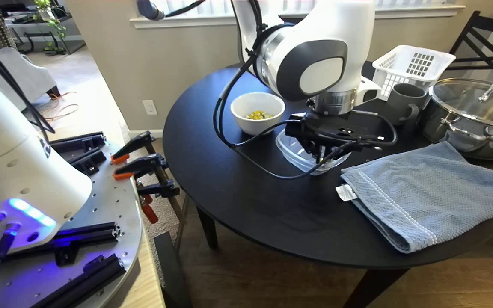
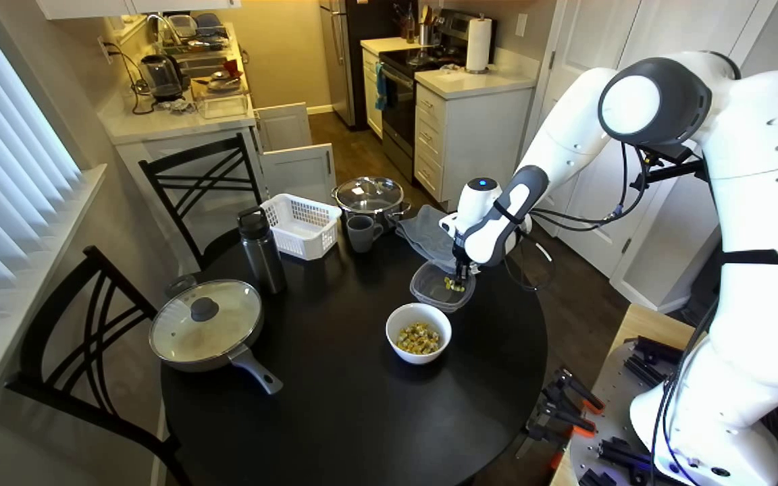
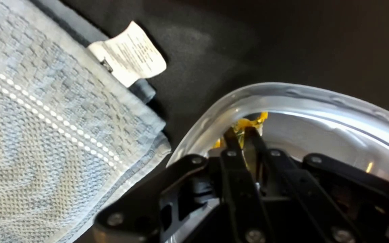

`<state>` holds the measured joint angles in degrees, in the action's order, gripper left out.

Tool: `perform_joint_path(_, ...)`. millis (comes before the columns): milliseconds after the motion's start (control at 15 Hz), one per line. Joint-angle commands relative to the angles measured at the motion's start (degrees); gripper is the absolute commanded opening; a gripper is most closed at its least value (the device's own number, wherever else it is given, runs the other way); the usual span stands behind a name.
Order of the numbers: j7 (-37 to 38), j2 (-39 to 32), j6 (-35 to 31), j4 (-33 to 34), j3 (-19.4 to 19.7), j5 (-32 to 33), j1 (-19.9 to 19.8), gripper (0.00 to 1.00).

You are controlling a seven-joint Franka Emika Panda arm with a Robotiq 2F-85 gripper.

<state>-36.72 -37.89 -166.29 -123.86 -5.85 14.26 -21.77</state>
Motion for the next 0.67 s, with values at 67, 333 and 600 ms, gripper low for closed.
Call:
perform_joint_path(67, -3.29, 0.68, 0.93, -0.67, -1.67, -0.99, -2.01, 0.49)
perform_joint_path(333, -2.92, -0.73, 1.28, 0.00, -1.20, -0.76, -1.50, 0.43)
perform_joint_path(600, -2.15, -2.75, 1.14, 0.46, -0.14, -0.01, -0.11, 0.10)
